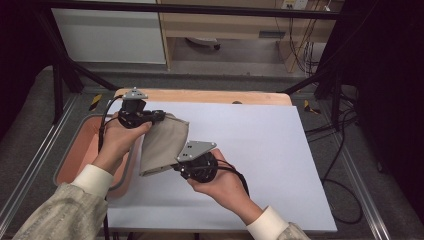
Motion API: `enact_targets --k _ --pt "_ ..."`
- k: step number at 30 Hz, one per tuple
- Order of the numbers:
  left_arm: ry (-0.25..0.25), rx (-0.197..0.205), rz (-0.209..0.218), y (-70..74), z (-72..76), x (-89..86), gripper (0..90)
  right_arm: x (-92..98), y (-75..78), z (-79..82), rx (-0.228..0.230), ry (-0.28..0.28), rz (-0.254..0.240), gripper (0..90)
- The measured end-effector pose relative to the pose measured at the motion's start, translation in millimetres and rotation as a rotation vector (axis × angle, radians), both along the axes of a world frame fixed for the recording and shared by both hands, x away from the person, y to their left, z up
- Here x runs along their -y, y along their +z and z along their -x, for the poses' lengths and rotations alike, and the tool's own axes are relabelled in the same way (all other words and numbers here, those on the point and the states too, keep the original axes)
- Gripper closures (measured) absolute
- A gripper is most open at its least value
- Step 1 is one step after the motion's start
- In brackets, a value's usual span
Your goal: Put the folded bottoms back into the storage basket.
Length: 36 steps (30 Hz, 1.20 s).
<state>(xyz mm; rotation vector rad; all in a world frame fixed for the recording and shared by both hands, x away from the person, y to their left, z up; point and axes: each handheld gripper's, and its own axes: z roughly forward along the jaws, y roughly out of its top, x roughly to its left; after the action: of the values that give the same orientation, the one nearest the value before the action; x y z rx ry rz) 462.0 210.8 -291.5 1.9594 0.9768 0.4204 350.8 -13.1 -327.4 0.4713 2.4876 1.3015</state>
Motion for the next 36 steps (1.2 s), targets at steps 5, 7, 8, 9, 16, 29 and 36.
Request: enact_targets --k 5,7,8,9,16,29,36 --pt "0.009 0.006 0.004 3.6 0.5 -7.8 83.7 -6.5 2.6 -1.8 0.004 0.011 -0.002 83.0" --pt "0.012 0.009 0.005 5.3 0.6 -10.7 83.6 -9.0 3.8 -2.2 0.004 0.013 -0.005 83.0" --pt "0.014 0.01 0.006 6.1 0.7 -12.1 83.6 -10.1 4.2 -3.1 0.009 0.019 -0.004 83.0" --pt "0.016 0.012 0.006 6.9 0.8 -13.7 83.6 -11.5 4.6 -3.4 0.009 0.019 -0.007 83.1" --pt "0.027 0.015 0.008 8.8 1.3 -23.4 83.7 -20.4 5.1 -7.0 0.009 0.031 -0.006 83.0" --pt "0.055 0.026 0.005 11.8 2.9 -48.8 83.6 -43.7 6.9 -12.2 0.022 0.054 -0.003 83.0" --pt "0.074 0.03 0.001 12.5 3.7 -60.7 83.6 -55.3 7.2 -15.6 0.022 0.067 -0.015 83.0"
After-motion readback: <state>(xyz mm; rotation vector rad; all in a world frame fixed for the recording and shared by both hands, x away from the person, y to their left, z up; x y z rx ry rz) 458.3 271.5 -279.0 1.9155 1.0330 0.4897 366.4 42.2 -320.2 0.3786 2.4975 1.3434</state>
